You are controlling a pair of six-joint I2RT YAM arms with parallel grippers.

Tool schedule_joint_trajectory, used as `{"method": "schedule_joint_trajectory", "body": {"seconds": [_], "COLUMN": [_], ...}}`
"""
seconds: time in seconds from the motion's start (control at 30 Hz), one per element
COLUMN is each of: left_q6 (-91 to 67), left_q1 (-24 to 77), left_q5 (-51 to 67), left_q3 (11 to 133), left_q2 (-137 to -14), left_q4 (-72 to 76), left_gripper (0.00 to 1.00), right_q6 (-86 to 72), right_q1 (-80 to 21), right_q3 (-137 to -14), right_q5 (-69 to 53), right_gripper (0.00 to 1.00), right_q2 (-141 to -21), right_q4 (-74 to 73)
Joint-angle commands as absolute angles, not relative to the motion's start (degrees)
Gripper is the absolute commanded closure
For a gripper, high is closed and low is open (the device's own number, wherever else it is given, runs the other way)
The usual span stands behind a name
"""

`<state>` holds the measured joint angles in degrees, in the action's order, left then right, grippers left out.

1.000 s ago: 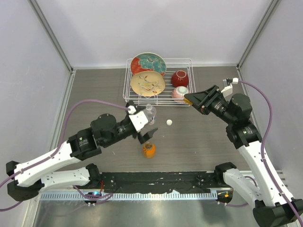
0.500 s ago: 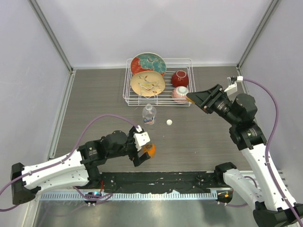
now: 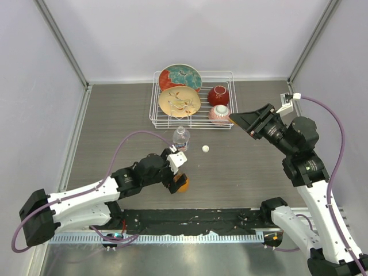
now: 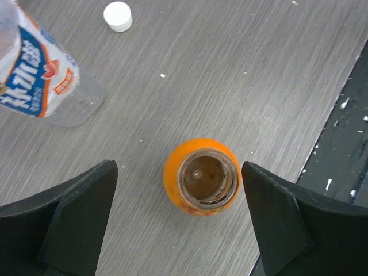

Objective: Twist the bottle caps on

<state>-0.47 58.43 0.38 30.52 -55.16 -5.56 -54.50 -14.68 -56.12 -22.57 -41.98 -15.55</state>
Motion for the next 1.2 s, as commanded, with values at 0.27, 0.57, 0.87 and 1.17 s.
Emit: {"method": "schedule_joint_trajectory", "body": {"seconds": [0.27,0.57,0.87,1.17], "left_q6": [-3.25,4.91,10.55,9.67], "left_q1": [57.74,57.92,59.15,64.77], "left_q5": [8.18,6.17,-1.67,-1.85], "left_q3": [30.59,46.12,71.27,76.28], "left_q2": [-59.41,-71.68,-92.18,-100.54], "left_q4": [-1.93,-23.84,-55.89,-55.72], "left_gripper": [0.50,0.68,0.89,0.99], "right_q6": [-52.91,-49.41,-46.93,-44.56], "right_q1": [-14.85,-14.94,-14.94,-14.85], "right_q3": [-57.57,-61.95,-66.01,-69.43], "right_q5": [-22.94,-20.66,-18.72,-16.88], "right_gripper": [0.84,0.85,0.85,0.85], "right_q2": [-40.78,-41.22,-42.63,-43.15], "right_q4": [-14.77,-18.54,-21.97,-24.96]}}
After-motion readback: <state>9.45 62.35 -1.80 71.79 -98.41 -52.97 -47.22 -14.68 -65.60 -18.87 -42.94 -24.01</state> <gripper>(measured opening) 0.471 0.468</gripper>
